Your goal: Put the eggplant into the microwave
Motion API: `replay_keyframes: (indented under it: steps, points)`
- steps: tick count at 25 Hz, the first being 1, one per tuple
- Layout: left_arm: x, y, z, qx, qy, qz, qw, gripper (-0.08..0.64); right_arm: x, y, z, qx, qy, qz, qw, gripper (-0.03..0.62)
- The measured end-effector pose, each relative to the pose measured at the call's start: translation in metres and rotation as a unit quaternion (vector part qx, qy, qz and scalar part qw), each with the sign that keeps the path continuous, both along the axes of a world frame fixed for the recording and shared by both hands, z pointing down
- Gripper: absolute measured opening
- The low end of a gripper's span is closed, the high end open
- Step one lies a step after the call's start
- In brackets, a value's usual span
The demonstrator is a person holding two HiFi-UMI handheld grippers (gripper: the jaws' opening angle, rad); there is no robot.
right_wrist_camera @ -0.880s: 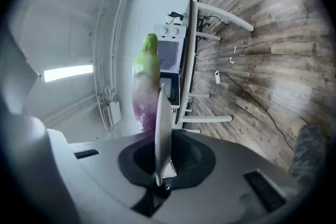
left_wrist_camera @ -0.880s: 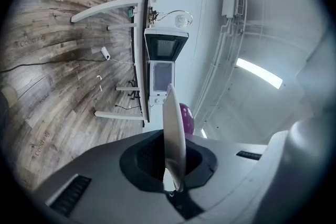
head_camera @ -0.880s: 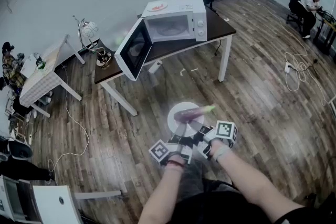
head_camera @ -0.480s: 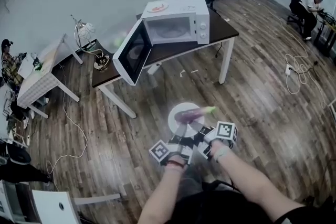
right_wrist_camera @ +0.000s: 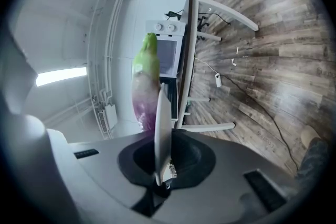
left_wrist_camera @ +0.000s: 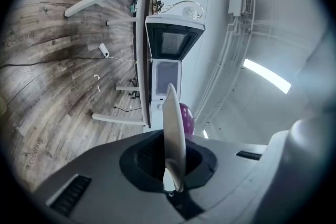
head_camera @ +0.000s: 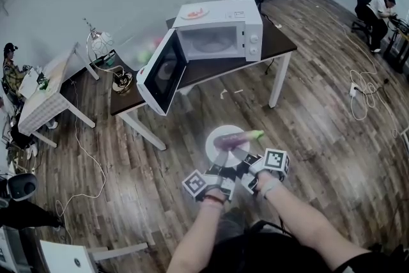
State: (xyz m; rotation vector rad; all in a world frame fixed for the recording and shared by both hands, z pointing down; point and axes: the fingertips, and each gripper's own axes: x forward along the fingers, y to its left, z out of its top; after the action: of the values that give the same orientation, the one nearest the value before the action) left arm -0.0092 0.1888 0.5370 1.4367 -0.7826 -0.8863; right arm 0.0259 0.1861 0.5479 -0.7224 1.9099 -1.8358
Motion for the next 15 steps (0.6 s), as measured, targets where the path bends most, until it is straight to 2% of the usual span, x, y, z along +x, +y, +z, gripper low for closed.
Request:
replay_keyframes:
  steps: [15]
  points:
    - [-0.022,-0.086,0.002,-0.006,0.0,0.021,0.9998,0.011,-0.021,-0.084,0.003,-0.005,-0.002,0.019,1.0,0.012]
